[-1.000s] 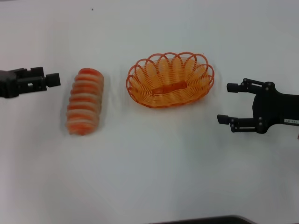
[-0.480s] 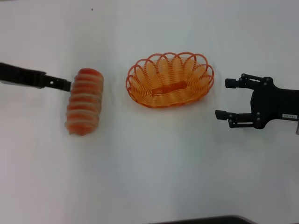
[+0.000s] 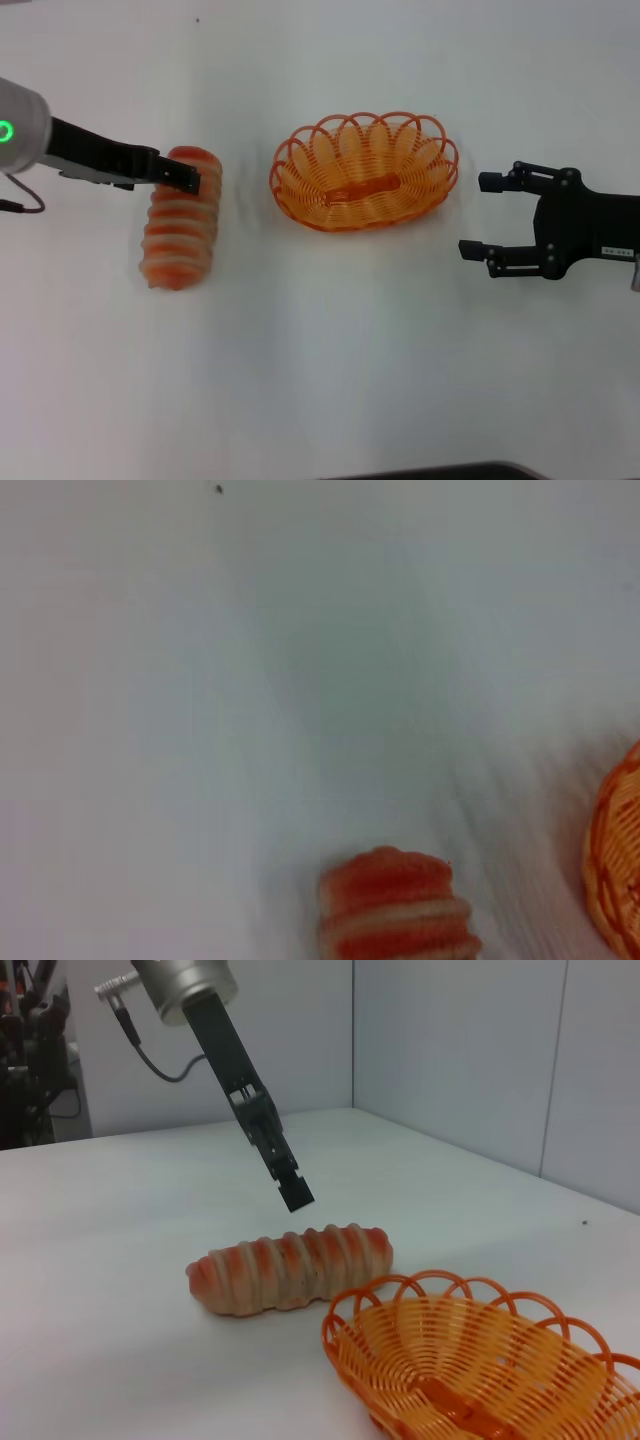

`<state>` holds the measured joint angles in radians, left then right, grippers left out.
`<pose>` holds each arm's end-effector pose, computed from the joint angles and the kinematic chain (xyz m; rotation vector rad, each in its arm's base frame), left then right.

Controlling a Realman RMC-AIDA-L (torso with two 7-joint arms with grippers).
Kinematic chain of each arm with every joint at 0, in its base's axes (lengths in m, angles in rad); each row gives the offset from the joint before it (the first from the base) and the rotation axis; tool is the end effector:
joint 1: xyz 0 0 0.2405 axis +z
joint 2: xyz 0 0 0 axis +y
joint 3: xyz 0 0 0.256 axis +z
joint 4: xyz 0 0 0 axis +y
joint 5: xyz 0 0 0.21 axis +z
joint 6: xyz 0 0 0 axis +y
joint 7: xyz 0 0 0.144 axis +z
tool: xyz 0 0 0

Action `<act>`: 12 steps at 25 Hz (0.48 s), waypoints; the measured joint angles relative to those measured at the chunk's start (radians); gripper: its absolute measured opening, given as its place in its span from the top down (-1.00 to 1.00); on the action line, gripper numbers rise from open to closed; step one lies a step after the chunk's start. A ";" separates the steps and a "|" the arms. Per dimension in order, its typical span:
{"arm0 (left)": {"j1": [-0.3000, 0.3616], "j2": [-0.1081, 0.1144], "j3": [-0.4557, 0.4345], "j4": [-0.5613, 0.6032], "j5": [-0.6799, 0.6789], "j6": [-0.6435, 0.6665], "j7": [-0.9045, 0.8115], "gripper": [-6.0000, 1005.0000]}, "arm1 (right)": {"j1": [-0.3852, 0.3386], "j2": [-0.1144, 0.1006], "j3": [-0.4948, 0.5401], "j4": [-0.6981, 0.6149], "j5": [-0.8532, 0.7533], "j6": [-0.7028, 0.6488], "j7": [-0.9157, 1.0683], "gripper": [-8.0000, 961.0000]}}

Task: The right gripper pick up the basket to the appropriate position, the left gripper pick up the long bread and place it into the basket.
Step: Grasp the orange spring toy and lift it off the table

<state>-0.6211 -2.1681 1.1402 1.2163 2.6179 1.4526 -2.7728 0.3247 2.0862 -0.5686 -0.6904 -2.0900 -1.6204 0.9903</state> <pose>-0.1987 0.3687 -0.0082 -2.3207 -1.4542 0.1707 0.3290 0.2639 0.0107 -2.6614 0.3680 0.5387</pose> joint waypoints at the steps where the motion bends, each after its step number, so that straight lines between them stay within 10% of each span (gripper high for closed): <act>1: 0.000 0.000 0.000 0.000 0.000 0.000 0.000 -0.76 | -0.002 0.000 0.000 0.000 0.000 0.000 0.000 -0.87; 12: -0.010 -0.003 0.102 -0.001 0.044 -0.047 -0.094 -0.74 | -0.007 0.000 -0.002 -0.004 0.002 -0.008 -0.001 -0.87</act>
<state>-0.6310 -2.1708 1.2423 1.2154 2.6617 1.4057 -2.8670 0.3174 2.0862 -0.5706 -0.6943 -2.0877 -1.6280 0.9891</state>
